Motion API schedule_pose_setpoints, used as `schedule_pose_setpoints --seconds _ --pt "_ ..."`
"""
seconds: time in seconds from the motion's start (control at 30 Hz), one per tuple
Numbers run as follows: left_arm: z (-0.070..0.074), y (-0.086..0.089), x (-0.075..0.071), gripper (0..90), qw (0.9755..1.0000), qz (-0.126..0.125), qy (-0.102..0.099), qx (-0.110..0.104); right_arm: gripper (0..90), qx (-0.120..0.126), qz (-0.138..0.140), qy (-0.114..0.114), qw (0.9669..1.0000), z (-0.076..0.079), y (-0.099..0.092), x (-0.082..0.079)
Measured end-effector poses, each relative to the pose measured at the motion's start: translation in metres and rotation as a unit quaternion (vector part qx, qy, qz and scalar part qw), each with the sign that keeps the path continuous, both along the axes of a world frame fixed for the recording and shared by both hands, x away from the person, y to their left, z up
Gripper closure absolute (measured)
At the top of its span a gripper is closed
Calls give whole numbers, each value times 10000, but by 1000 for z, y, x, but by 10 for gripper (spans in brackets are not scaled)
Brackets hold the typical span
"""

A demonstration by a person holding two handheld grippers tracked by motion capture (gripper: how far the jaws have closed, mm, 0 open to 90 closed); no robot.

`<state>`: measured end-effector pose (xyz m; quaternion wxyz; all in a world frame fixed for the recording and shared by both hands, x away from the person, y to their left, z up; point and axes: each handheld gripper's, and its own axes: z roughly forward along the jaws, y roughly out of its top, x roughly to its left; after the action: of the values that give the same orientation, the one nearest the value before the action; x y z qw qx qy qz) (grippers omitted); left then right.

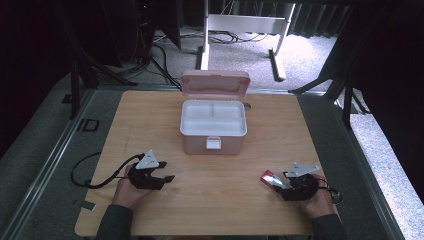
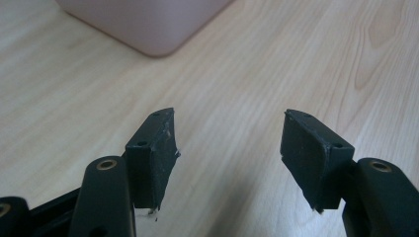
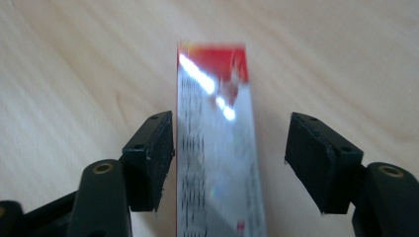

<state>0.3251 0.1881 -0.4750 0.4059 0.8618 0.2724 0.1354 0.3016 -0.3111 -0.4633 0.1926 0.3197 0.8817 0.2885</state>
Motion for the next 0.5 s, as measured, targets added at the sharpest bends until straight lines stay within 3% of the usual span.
schedule_pose_setpoints --seconds 0.17,0.2,0.33,0.4,0.43,0.5 --pt "19 -5 13 349 9998 123 -127 -39 357 288 129 -262 9992 22 22 22" --pt "23 -6 16 348 9998 116 -134 -85 366 365 157 -393 9984 31 32 33" --pt "44 -13 31 322 9995 107 -267 -109 381 538 242 -528 9969 47 47 50" --pt "60 -18 43 322 9992 108 -330 -193 416 894 284 -573 9939 64 58 68" --pt "60 -18 43 323 9992 108 -330 -193 416 894 284 -573 9939 64 58 68" --pt "71 -22 51 323 9989 112 -384 -244 424 1116 276 -571 9917 73 64 80"
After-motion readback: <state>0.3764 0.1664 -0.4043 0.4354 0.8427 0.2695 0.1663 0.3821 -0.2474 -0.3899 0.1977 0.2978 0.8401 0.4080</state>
